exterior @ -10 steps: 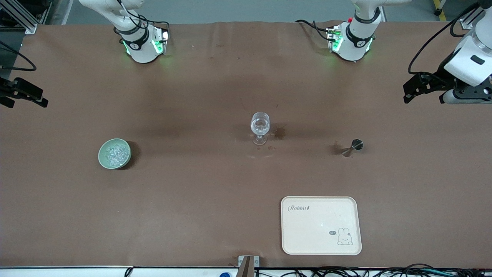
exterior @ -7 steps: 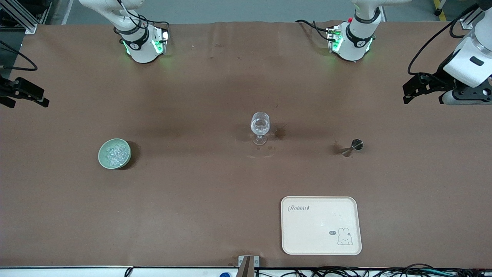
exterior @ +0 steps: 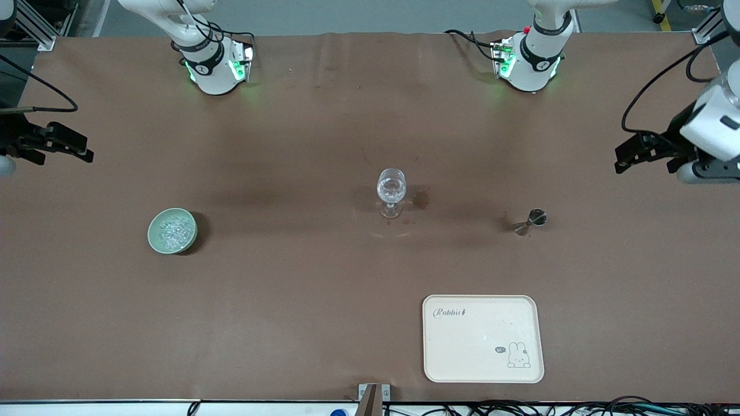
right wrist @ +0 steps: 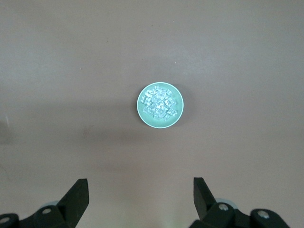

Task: Pour wine and add ice with both arms
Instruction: 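Grasp the steel jigger with the left gripper while the right gripper approaches the bowl, then lift the jigger with the left gripper while the right gripper lowers over the ice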

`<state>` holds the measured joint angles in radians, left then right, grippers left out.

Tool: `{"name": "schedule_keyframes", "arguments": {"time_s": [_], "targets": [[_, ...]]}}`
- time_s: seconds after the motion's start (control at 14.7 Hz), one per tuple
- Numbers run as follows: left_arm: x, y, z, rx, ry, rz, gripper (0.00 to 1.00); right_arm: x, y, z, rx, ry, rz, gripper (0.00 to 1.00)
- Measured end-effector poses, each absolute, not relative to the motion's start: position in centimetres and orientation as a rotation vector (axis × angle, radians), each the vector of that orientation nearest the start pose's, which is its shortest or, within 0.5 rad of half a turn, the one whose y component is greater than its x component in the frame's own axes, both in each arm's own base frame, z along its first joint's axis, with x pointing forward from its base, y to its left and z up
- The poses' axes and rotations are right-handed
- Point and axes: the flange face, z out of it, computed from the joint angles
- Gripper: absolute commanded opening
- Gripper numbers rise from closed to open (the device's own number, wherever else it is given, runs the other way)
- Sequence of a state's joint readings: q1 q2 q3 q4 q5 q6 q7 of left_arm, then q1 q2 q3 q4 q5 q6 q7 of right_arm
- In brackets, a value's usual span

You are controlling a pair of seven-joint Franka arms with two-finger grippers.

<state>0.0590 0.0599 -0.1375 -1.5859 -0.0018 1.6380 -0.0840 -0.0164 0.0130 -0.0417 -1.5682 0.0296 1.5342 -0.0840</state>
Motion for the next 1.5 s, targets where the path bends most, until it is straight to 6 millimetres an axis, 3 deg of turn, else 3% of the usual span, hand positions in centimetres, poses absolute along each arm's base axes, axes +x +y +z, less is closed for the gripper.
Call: {"name": "schedule_keyframes", "arguments": {"time_s": [0.34, 0.55, 0.68, 0.95, 1.09, 1.3, 1.5], "targets": [[60.9, 0.0, 50.6, -3.243, -0.632, 0.303, 1.00, 55.8, -2.4, 60.8, -3.110, -0.054, 0.040, 0.97], [62.2, 0.9, 45.3, -3.191, -0.951, 0.502, 1.00, 55.8, -1.9, 60.7, -3.110, -0.067, 0.043, 0.97], [62.8, 1.5, 41.2, -3.151, -1.129, 0.653, 1.00, 55.8, -1.9, 60.7, -3.110, -0.068, 0.041, 0.97], [62.9, 5.3, 32.6, -3.098, -1.433, 0.954, 1.00, 56.0, -2.1, 60.5, -3.111, -0.063, 0.020, 0.97], [62.6, 6.4, 29.2, -3.066, -1.554, 1.090, 1.00, 56.6, -2.2, 59.2, -3.113, -0.058, -0.010, 0.97], [62.0, 8.1, 24.1, -2.992, -1.731, 1.280, 1.00, 57.6, -2.6, 55.5, -3.116, -0.043, -0.045, 0.97], [61.6, 7.8, 19.7, -2.921, -1.827, 1.439, 1.00, 58.6, -3.5, 51.5, -3.118, -0.019, -0.015, 0.97]]}}
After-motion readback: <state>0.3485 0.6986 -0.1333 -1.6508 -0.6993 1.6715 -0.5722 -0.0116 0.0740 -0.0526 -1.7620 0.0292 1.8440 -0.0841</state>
